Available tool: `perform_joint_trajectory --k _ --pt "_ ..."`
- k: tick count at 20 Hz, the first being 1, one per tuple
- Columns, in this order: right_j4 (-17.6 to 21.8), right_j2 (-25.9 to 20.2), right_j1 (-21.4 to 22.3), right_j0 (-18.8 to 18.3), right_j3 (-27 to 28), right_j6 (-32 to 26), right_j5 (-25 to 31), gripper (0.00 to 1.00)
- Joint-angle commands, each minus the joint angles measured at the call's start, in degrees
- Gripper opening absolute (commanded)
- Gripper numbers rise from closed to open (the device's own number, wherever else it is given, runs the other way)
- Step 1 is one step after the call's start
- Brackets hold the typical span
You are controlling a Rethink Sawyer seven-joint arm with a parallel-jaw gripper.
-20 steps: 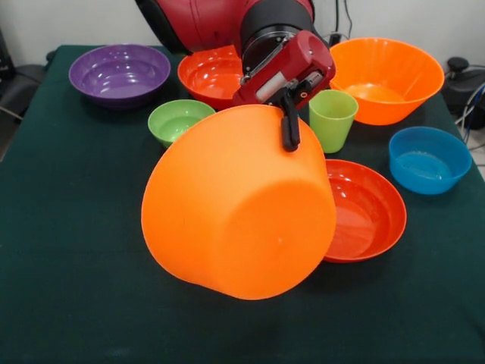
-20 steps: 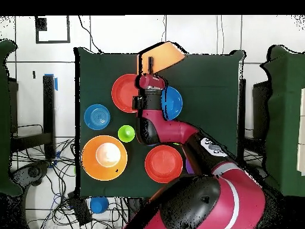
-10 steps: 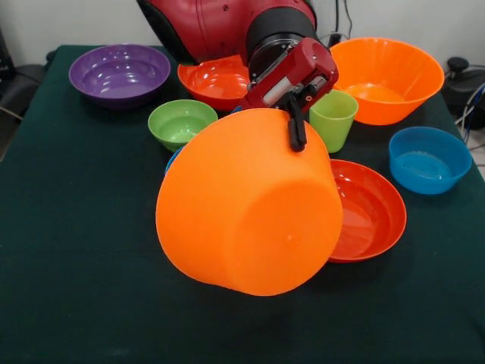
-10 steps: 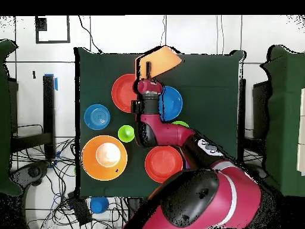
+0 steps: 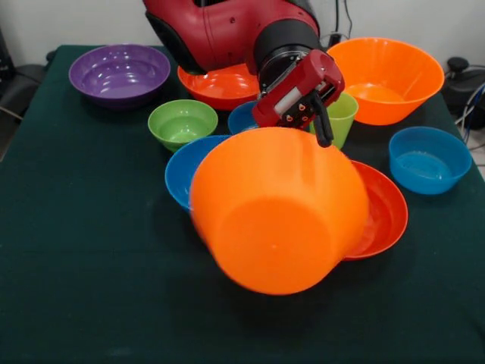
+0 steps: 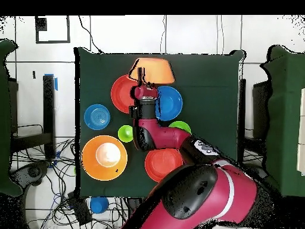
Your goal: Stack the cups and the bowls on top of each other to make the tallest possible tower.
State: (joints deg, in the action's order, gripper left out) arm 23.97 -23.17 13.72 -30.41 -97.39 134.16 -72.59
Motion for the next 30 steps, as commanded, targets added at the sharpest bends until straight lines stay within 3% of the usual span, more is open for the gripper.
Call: perform_joint_trajectory --k 1,8,9,15,24,30 --pt "4.7 -2.7 -2.3 -0.1 5.7 13.2 -1.7 1.00" --pt "4.8 -2.7 -2.6 -0.3 6.0 12.7 -2.2 1.00" --pt "4.7 -2.7 -2.6 -0.3 6.1 12.5 -2.4 0.00" --pt "4.2 -2.3 -1.9 -0.1 6.1 11.4 -2.3 0.00" --pt "2.5 -1.4 5.1 -0.3 6.7 8.6 0.8 0.00" --pt "3.1 -1.3 0.9 0.8 14.4 8.0 -0.7 0.00"
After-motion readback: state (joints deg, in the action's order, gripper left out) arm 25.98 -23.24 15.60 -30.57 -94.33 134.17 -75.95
